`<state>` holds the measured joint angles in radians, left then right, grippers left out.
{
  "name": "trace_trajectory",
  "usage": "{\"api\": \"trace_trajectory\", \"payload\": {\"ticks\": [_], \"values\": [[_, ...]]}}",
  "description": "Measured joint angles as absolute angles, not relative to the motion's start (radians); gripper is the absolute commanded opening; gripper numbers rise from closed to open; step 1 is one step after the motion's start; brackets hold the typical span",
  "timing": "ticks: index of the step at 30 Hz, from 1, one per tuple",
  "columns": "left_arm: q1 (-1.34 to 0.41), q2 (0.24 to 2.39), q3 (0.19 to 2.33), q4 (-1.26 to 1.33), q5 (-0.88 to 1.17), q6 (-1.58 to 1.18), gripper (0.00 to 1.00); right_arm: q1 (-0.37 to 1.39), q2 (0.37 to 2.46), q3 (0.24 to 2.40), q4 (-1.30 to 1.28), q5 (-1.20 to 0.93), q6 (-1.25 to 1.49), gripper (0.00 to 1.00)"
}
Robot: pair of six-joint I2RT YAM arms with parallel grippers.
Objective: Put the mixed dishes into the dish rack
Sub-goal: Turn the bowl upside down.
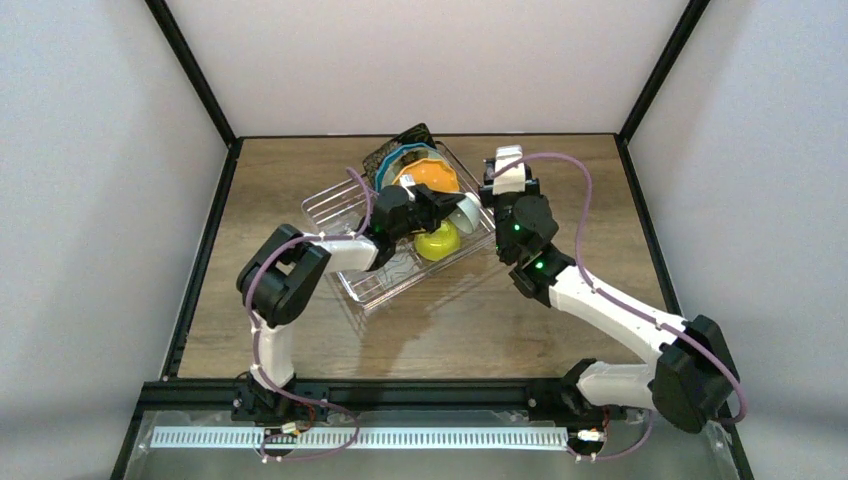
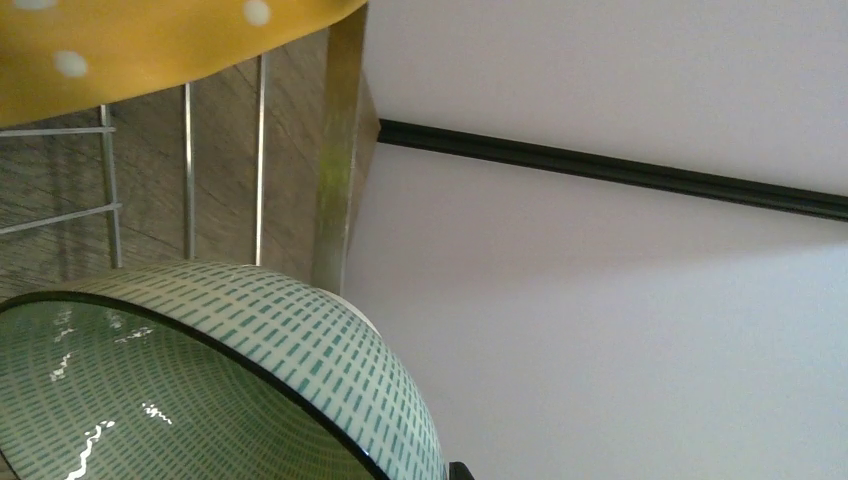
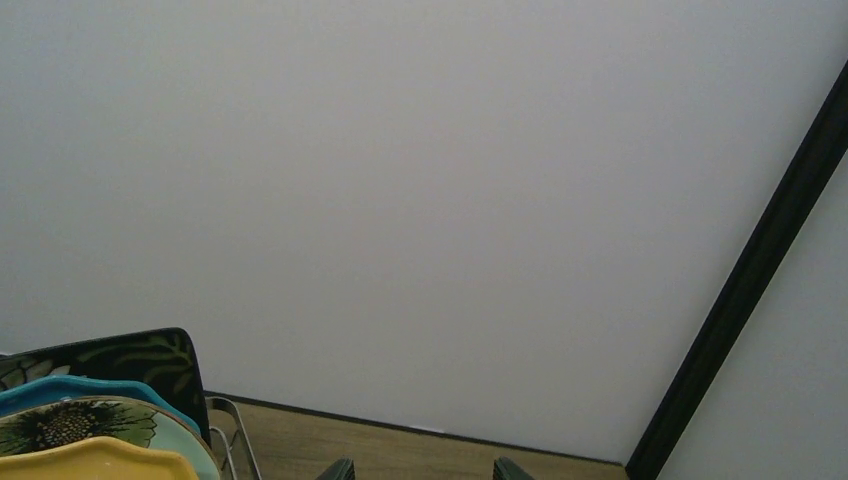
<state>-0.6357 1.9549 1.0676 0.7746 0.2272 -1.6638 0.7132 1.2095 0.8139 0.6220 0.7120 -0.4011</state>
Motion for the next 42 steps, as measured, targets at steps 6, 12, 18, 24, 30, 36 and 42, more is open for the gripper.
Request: {"api": "trace_trajectory", "payload": {"ticks": [6, 12, 18, 24, 30, 36, 42], "values": [[-0.642, 1.974, 1.07, 0.775, 0.221, -1.644, 0.03, 0.647, 1.283, 0.895, 0.529, 0.683, -0.304, 0.8], [-0.643, 1.977, 1.071, 0.774, 0.22, -1.633, 0.03, 0.604, 1.348, 0.96, 0.439, 0.656, -0.217, 0.8], [-0.646, 1.978, 1.071, 0.772, 0.218, -1.618, 0.03, 0.577, 1.433, 1.017, 0.344, 0.633, -0.136, 0.79], [-0.647, 1.977, 1.061, 0.773, 0.217, -1.615, 0.03, 0.547, 1.506, 1.06, 0.245, 0.611, -0.052, 0.47], [-0.647, 1.977, 1.034, 0.768, 0.215, -1.61, 0.03, 0.516, 1.55, 1.09, 0.152, 0.594, 0.039, 0.11], [-0.647, 1.977, 1.032, 0.768, 0.214, -1.597, 0.03, 0.514, 1.591, 1.117, 0.083, 0.585, 0.107, 0.01], [-0.647, 1.977, 1.024, 0.778, 0.214, -1.592, 0.03, 0.508, 1.646, 1.142, -0.011, 0.57, 0.185, 0.01]]}}
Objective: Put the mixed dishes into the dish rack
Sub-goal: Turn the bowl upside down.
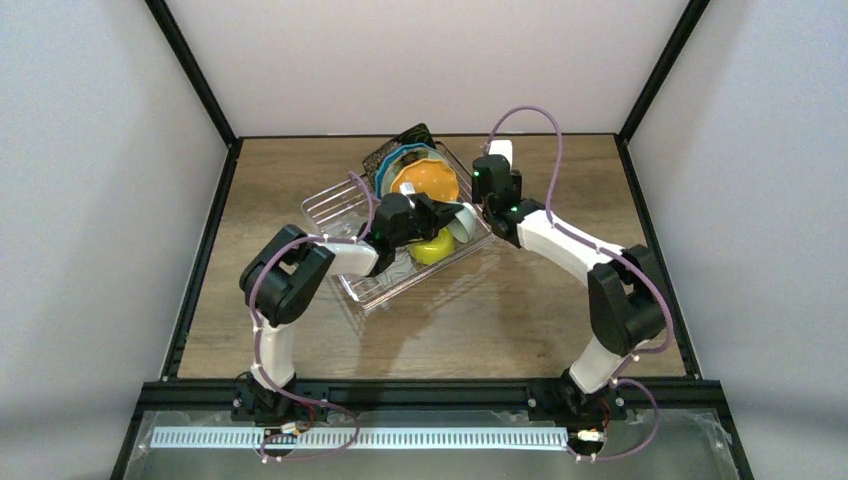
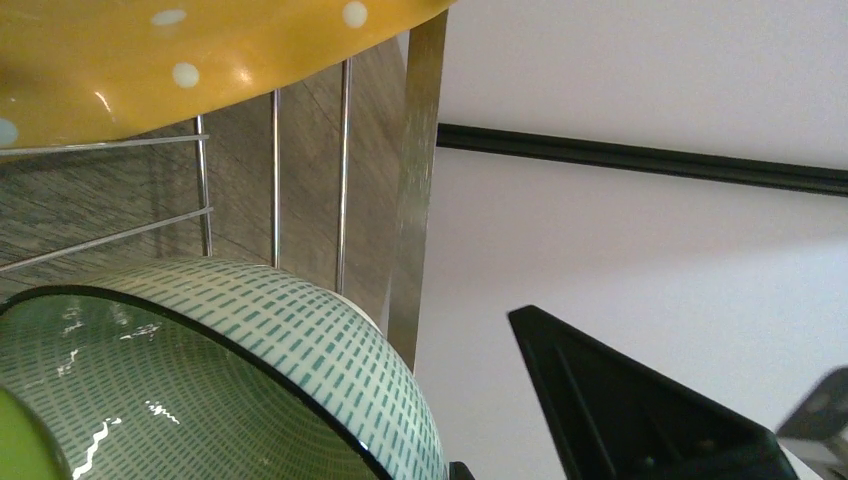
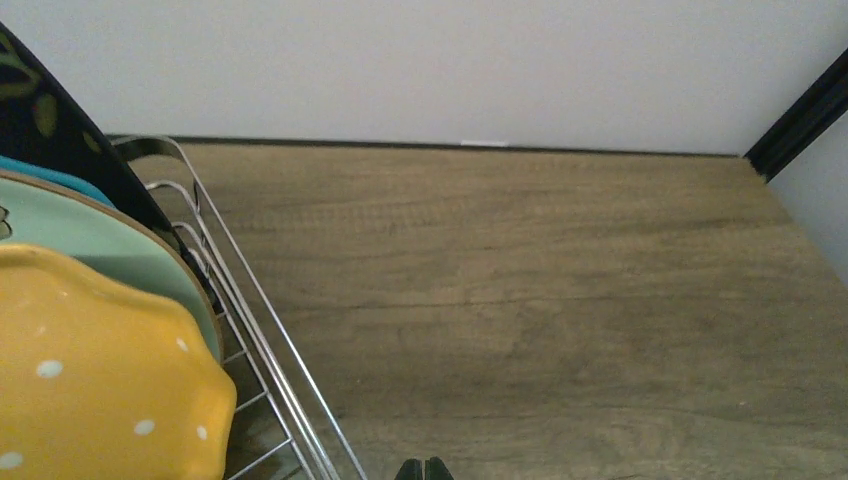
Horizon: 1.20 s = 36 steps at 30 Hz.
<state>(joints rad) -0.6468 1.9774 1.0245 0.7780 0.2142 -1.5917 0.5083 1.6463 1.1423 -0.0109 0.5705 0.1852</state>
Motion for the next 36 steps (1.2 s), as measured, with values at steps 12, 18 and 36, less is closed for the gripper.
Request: {"api": "trace_trajectory", "payload": {"ticks": [12, 18, 36], "values": [[-0.64, 1.977, 0.996, 0.831, 0.215, -1.59, 0.03, 0.49, 1.726, 1.221, -0.134, 0.502, 0.32, 0.01], [-0.638, 1.977, 0.992, 0.838, 0.215, -1.589, 0.03, 0.49, 1.733, 1.225, -0.16, 0.459, 0.361, 0.01], [-0.636, 1.973, 0.979, 0.843, 0.213, -1.588, 0.03, 0.49, 1.739, 1.225, -0.177, 0.336, 0.434, 0.01]]}}
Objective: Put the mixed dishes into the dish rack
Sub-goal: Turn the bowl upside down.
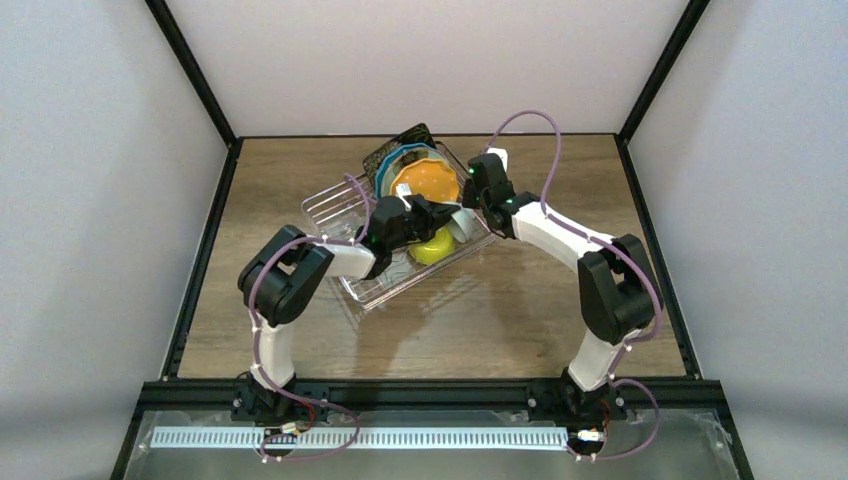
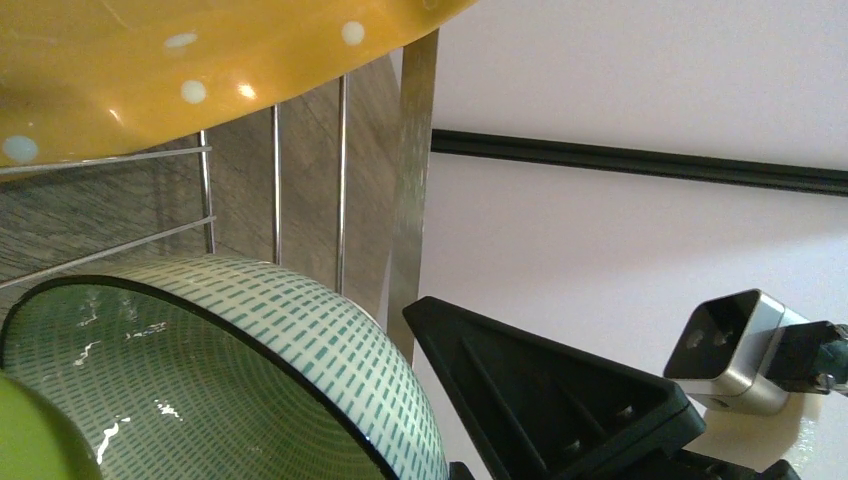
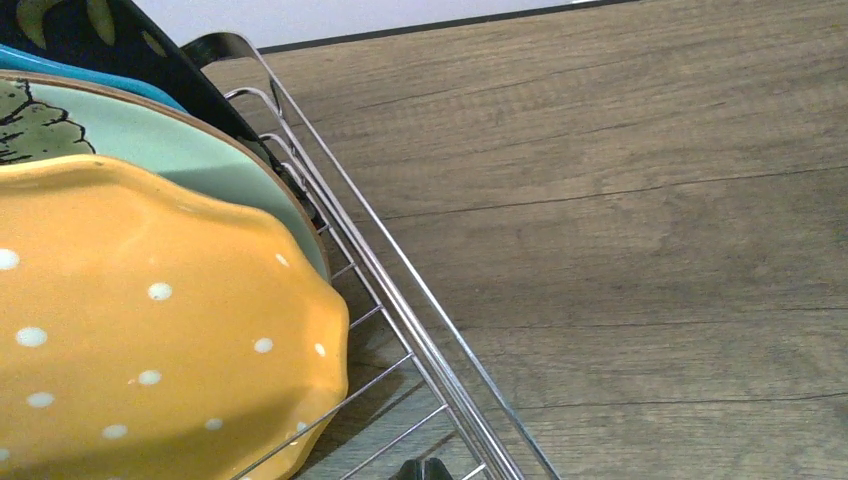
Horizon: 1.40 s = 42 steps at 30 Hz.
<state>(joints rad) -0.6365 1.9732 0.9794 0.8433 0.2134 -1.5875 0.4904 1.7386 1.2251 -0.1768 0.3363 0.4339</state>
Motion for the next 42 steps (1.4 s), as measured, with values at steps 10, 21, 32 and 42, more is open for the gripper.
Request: {"api": "trace_trajectory", "payload": {"ticks": [10, 21, 32, 42], "values": [[-0.636, 1.951, 0.969, 0.84, 0.211, -1.576, 0.03, 0.49, 1.738, 1.18, -0.178, 0.281, 0.459, 0.01], [-0.635, 1.932, 0.947, 0.836, 0.208, -1.573, 0.03, 0.485, 1.723, 1.164, -0.176, 0.215, 0.495, 0.01], [-0.635, 1.924, 0.947, 0.813, 0.203, -1.57, 0.03, 0.484, 1.697, 1.164, -0.174, 0.169, 0.501, 0.01], [-0.635, 1.906, 0.947, 0.765, 0.2, -1.562, 0.09, 0.481, 1.693, 1.137, -0.142, 0.141, 0.506, 0.01]]}}
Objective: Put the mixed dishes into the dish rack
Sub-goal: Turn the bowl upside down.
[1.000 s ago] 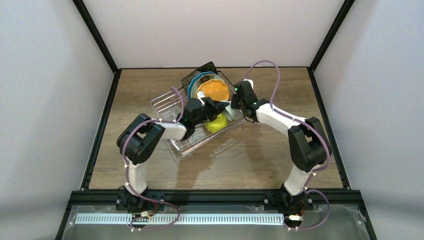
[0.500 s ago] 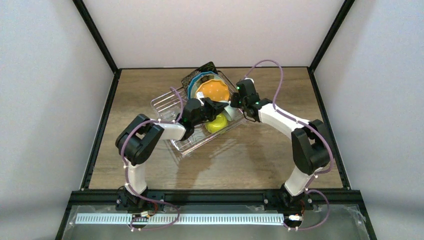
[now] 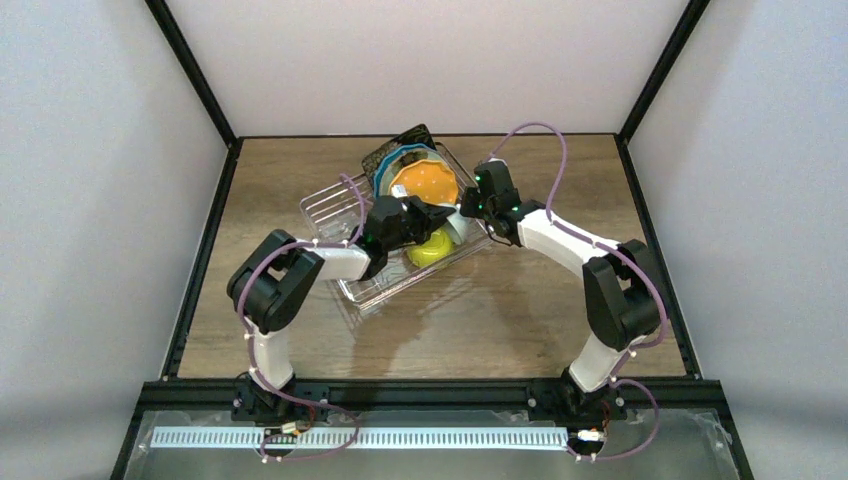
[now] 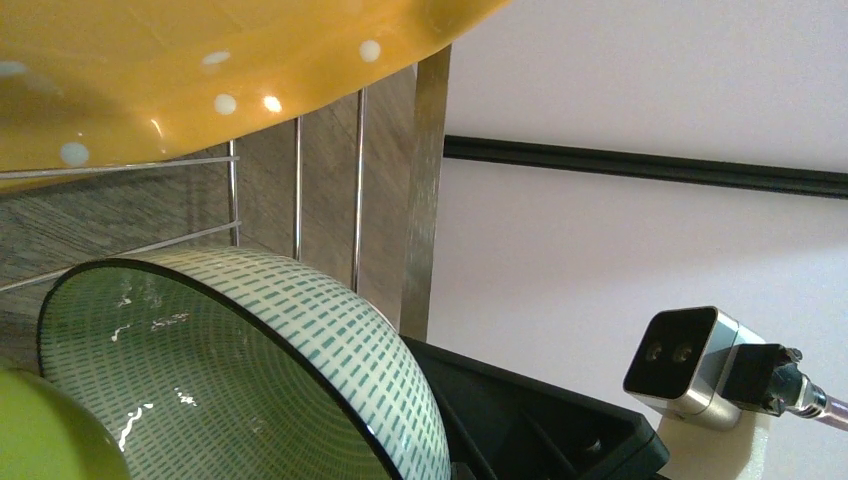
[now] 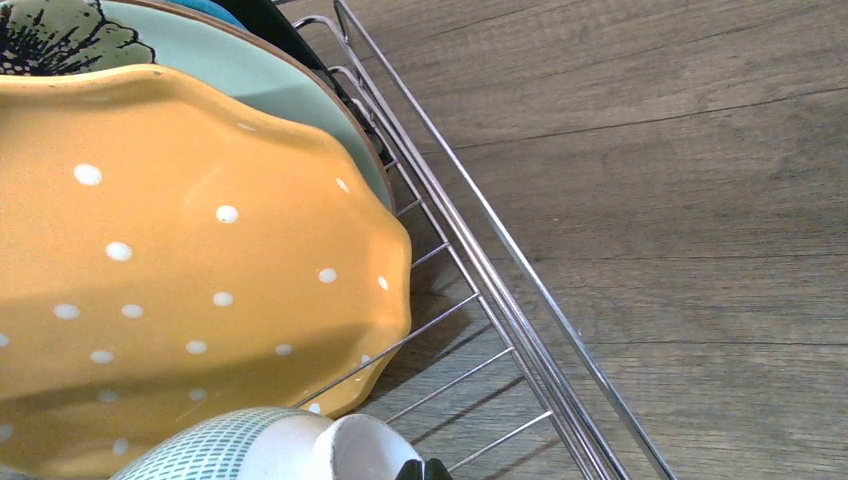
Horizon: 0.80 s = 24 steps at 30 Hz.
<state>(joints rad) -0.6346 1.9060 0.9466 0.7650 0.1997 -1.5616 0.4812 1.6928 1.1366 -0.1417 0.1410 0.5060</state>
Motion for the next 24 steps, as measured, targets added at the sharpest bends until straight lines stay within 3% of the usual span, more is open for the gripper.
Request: {"api": "trace_trajectory", "payload": {"ticks": [7, 10, 12, 18, 24], "values": [[-0.635, 1.878, 0.946, 0.703, 0.196, -1.538, 0.16, 0.483, 1.692, 1.135, -0.14, 0.122, 0.509, 0.01], [-0.635, 1.865, 0.946, 0.67, 0.19, -1.528, 0.26, 0.485, 1.692, 1.135, -0.138, 0.114, 0.511, 0.01], [-0.635, 1.856, 0.946, 0.649, 0.186, -1.518, 0.27, 0.486, 1.692, 1.135, -0.138, 0.107, 0.514, 0.01], [-0.635, 1.836, 0.946, 0.595, 0.181, -1.506, 0.5, 0.492, 1.692, 1.135, -0.134, 0.085, 0.522, 0.01], [-0.635, 1.812, 0.946, 0.541, 0.176, -1.486, 0.52, 0.494, 1.692, 1.135, -0.13, 0.067, 0.524, 0.01]]}}
